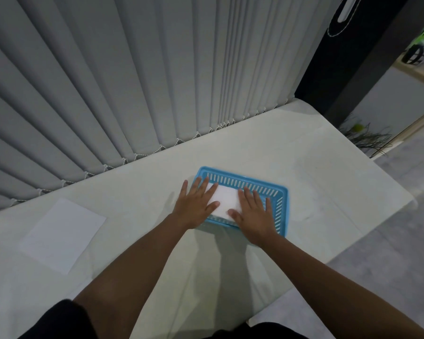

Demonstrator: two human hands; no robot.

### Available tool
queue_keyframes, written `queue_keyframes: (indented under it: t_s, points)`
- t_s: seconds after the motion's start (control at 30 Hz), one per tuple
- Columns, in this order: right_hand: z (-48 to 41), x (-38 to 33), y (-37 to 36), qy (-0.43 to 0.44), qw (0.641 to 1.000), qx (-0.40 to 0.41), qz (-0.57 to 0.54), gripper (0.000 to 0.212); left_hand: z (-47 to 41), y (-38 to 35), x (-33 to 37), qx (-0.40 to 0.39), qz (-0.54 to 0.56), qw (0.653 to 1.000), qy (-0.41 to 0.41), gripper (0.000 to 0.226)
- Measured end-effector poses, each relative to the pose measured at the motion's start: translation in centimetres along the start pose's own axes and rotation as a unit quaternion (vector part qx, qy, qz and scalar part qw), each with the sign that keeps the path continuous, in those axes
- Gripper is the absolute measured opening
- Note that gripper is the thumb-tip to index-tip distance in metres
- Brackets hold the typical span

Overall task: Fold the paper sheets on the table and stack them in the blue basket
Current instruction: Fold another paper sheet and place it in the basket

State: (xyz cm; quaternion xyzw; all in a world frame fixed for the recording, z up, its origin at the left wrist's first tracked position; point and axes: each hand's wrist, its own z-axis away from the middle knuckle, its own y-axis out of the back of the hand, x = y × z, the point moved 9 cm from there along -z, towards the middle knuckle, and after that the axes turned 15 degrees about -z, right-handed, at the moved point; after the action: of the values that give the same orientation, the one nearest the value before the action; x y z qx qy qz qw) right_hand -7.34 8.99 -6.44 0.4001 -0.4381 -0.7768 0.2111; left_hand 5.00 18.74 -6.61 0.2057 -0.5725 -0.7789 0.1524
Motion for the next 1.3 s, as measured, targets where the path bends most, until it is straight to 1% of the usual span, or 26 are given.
queue_keyframes:
  t_s: [0.07,0.13,0.17,0.3,0.37,0.4,0.47,0.5,0.57,0.6,0.63,0.7,0.73,0.77,0.8,0.87,0.97,1.1,1.2,1.3]
  points:
    - [0.2,0.4,-1.1,-0.005,1.0,-0.012,0.002,0.074,-0.1,-0.7,-0.2,-0.014,-0.015,1.0,-0.01,0.077]
    - [0.2,0.8,-1.5,-0.006,1.0,-0.007,0.009,0.077,-0.2,-1.0,-0.4,-0.015,-0.027,0.999,-0.022,0.092]
    - [0.2,1.0,-1.5,-0.006,1.0,-0.004,0.011,0.078,-0.3,-1.1,-0.4,-0.016,-0.029,0.999,-0.025,0.096]
    - [0.1,1.3,-1.5,-0.003,1.0,-0.004,0.015,0.084,-0.2,-1.2,-0.6,-0.016,-0.027,0.999,-0.031,0.097]
    - [0.5,1.6,-0.8,-0.012,1.0,0.01,0.001,0.084,0.2,-1.2,-1.2,-0.009,-0.003,1.0,-0.003,0.096]
    - [0.8,2.0,-0.1,-0.021,0.999,0.027,-0.016,0.082,0.6,-1.2,-1.9,-0.005,0.025,0.999,0.028,0.093]
    - [1.5,3.3,1.6,-0.044,0.994,0.084,-0.054,0.077,1.5,-1.4,-3.8,0.005,0.101,0.988,0.119,0.083]
    - [1.8,4.1,2.5,-0.058,0.989,0.12,-0.072,0.076,2.0,-1.6,-4.7,0.009,0.143,0.975,0.167,0.076]
    - [2.4,6.3,3.8,-0.1,0.97,0.178,-0.129,0.072,2.9,-1.5,-5.6,0.016,0.222,0.947,0.229,0.063]
    - [2.6,7.5,3.9,-0.129,0.958,0.19,-0.174,0.071,3.0,-1.6,-5.6,0.019,0.274,0.93,0.246,0.058]
    - [2.6,8.4,3.7,-0.156,0.942,0.193,-0.227,0.07,3.0,-1.9,-5.5,0.014,0.348,0.901,0.26,0.057]
    - [2.6,9.2,3.2,-0.186,0.909,0.184,-0.326,0.072,2.9,-2.8,-4.6,-0.027,0.508,0.814,0.281,0.072]
    - [2.5,9.1,3.2,-0.186,0.895,0.182,-0.361,0.072,2.7,-3.1,-4.1,-0.036,0.56,0.778,0.282,0.08]
    - [2.4,9.0,3.2,-0.179,0.886,0.183,-0.386,0.073,2.4,-3.4,-3.6,-0.037,0.589,0.756,0.282,0.084]
    - [2.4,8.7,3.3,-0.17,0.881,0.185,-0.401,0.073,2.1,-3.6,-3.4,-0.032,0.605,0.744,0.282,0.085]
    - [2.2,8.5,3.7,-0.158,0.879,0.187,-0.408,0.072,2.0,-4.1,-3.4,-0.027,0.621,0.724,0.299,0.086]
    - [1.7,7.7,3.6,-0.143,0.892,0.168,-0.395,0.071,3.0,-3.5,-3.8,-0.019,0.63,0.707,0.322,0.083]
    - [0.7,5.0,3.2,-0.108,0.904,0.145,-0.387,0.076,5.6,-2.7,-6.0,0.028,0.621,0.699,0.354,0.072]
    - [0.0,2.2,2.6,-0.084,0.911,0.127,-0.382,0.073,8.2,-2.7,-8.3,0.06,0.605,0.696,0.382,0.065]
    - [-0.3,-1.0,1.4,-0.054,0.916,0.106,-0.384,0.071,11.2,-3.7,-10.6,0.068,0.595,0.687,0.41,0.064]
